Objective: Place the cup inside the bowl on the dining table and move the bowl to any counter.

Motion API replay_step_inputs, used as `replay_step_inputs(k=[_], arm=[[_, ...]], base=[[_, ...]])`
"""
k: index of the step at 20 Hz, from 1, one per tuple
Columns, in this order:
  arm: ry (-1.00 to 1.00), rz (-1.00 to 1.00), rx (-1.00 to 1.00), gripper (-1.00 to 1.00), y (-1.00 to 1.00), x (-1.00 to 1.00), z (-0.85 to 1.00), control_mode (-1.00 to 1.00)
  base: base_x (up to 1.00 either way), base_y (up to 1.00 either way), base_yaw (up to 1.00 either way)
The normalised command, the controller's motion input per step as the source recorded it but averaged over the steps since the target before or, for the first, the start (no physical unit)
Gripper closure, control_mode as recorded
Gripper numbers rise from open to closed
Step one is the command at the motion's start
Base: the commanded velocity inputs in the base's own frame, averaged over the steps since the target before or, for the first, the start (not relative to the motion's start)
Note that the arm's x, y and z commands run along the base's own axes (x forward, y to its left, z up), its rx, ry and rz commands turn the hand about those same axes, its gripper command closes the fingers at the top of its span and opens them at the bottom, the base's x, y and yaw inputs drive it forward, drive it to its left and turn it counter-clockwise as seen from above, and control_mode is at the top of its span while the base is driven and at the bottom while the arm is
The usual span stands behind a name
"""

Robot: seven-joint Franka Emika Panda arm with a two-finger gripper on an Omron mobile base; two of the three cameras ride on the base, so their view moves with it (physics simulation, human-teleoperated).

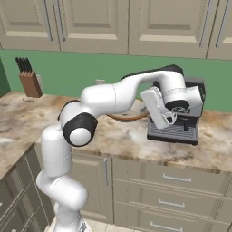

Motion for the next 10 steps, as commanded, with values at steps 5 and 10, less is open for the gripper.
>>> replay_step_inputs(k=[5,10], arm=[[0.00,0.00,0.00,1.00,0.00,0.00,0.00,1.00],[0.00,0.00,0.00,1.00,0.00,0.00,0.00,1.00]], base=[[0.00,0.07,0.00],[0.00,0.00,0.00]])
